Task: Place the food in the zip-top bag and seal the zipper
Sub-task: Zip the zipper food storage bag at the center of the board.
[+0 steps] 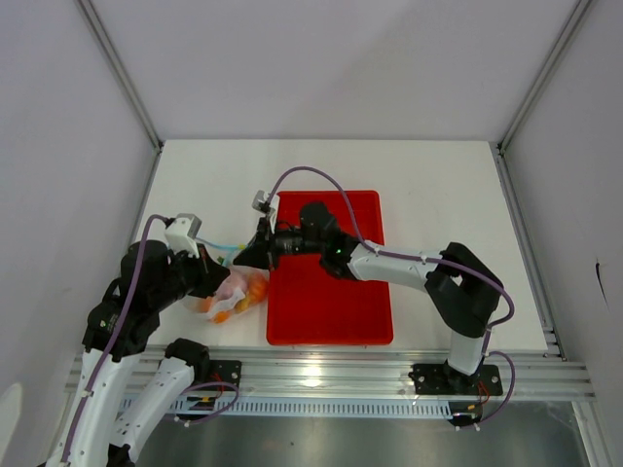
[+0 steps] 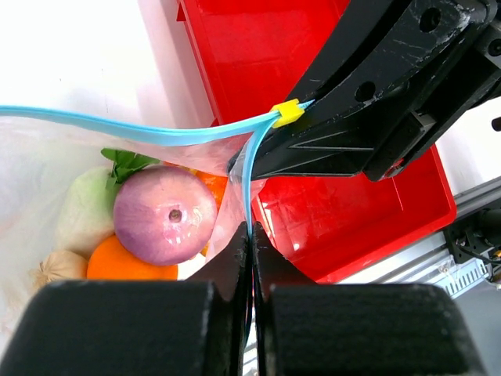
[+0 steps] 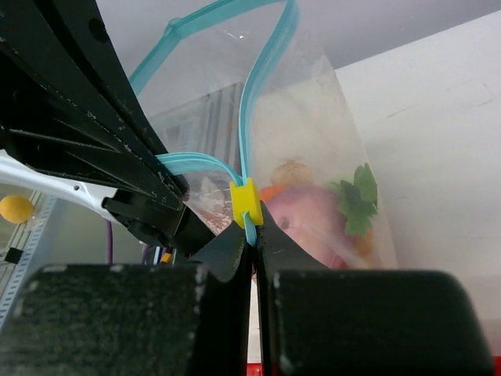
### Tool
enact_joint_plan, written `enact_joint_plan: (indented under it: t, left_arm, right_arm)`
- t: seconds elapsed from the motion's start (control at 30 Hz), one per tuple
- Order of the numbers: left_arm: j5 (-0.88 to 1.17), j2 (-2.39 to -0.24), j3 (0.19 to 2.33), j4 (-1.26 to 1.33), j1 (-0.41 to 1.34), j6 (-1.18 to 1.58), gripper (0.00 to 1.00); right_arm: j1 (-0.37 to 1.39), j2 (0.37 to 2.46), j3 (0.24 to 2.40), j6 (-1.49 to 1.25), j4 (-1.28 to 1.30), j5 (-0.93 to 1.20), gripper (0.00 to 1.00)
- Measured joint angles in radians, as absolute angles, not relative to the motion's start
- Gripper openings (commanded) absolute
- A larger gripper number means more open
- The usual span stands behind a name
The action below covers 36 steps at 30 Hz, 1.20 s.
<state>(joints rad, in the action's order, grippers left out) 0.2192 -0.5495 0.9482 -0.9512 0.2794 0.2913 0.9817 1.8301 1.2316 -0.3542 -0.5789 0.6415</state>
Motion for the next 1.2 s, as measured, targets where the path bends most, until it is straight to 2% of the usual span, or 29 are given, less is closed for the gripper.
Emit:
enact_joint_plan:
  t: [0.1,0.17,0.23,0.3,0.37,0.5,0.7,0.93,1.1,1.2]
  left_arm:
    - [0.215,-0.55,0.948,-0.951,0.279,0.291,0.08]
    - [0.21,-0.549,0.948,-0.951,0.279,0.29,0.23]
    - [0.196,-0.547,0.948,-0.951,0.279,0.289,0.46]
    - [0.176,-0.541,0.95,-0.952,0.279,0.292,0.53]
    - [0.151,-0.527,0.962,-0.952,0.279,0.29,0.66]
    - [0.136,-0.487,1.007,-0.923,0.279,0.287,0.72]
    - [0.203,-0.501,1.032,-0.813,0.279,0.255,0.7]
    - [0.321,-0.614,1.051,-0.746,0.279,0.138,0.45]
    - [0.353,-0.617,1.03,-0.716,0.279,0.084,0.4]
    - [0.362,-0.607,1.008,-0.704,0.279,0.069,0.41]
  right_arm:
    - [0.982,1.83,1.23,-0.357,-0.579,0.642,0.0]
    - [0.982,1.83,1.226,-0.356,-0.579,0.642,0.0]
    - [0.981,1.83,1.222,-0.356,-0.574,0.642,0.0]
    - [0.98,1.829,1.221,-0.356,-0.572,0.642,0.0]
    - [0.978,1.829,1.221,-0.356,-0.567,0.646,0.0]
    - [0.978,1.829,1.221,-0.358,-0.55,0.657,0.0]
    - [0.971,1.829,1.244,-0.364,-0.5,0.714,0.0]
    - [0.957,1.833,1.271,-0.387,-0.48,0.777,0.0]
    - [0.952,1.844,1.289,-0.401,-0.472,0.807,0.0]
    - [0.949,1.845,1.293,-0.404,-0.471,0.817,0.0]
